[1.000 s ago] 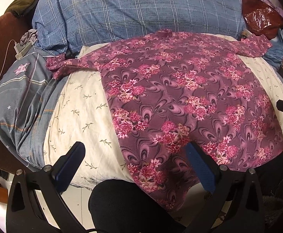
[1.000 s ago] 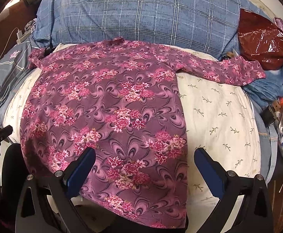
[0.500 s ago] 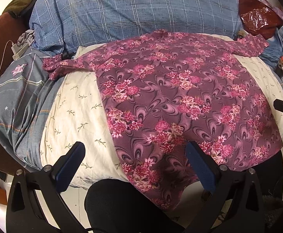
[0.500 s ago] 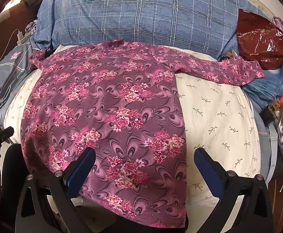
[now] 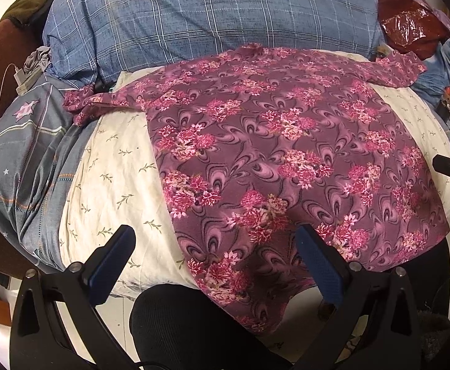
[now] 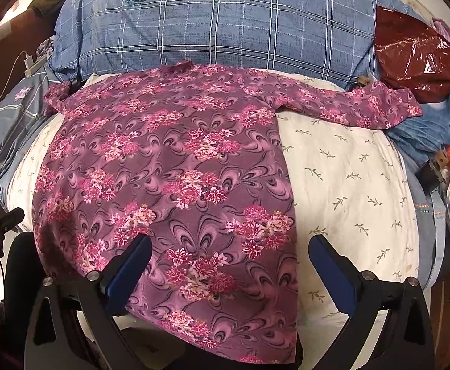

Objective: Fold small clothes

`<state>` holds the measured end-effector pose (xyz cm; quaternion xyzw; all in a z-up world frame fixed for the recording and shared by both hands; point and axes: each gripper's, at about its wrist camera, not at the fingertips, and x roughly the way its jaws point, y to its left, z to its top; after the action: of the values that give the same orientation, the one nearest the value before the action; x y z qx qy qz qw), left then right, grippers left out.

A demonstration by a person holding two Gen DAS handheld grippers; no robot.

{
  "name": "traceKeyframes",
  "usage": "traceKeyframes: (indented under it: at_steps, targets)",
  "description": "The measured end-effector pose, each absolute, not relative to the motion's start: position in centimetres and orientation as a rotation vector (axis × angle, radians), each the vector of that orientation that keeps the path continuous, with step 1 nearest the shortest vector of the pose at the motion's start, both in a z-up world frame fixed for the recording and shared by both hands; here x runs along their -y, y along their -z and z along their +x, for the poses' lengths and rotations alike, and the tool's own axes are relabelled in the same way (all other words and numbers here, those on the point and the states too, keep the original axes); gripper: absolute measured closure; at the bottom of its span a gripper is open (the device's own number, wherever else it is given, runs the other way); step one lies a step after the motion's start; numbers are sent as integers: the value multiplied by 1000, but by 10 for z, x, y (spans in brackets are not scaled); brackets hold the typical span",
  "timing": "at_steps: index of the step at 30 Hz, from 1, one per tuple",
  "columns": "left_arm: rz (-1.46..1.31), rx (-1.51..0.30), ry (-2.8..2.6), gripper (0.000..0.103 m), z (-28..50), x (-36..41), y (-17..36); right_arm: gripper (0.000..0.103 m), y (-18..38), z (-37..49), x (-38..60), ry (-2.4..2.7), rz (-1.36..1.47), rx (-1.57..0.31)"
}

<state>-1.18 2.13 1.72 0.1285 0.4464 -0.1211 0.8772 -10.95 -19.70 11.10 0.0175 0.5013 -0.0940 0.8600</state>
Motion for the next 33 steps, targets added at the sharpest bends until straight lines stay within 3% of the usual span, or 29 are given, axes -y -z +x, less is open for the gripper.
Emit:
traceKeyframes:
  at_steps: [33]
  targets:
    - [227, -948, 229, 0, -3, -26, -13, 1, -103, -111, 206, 195, 84, -1067]
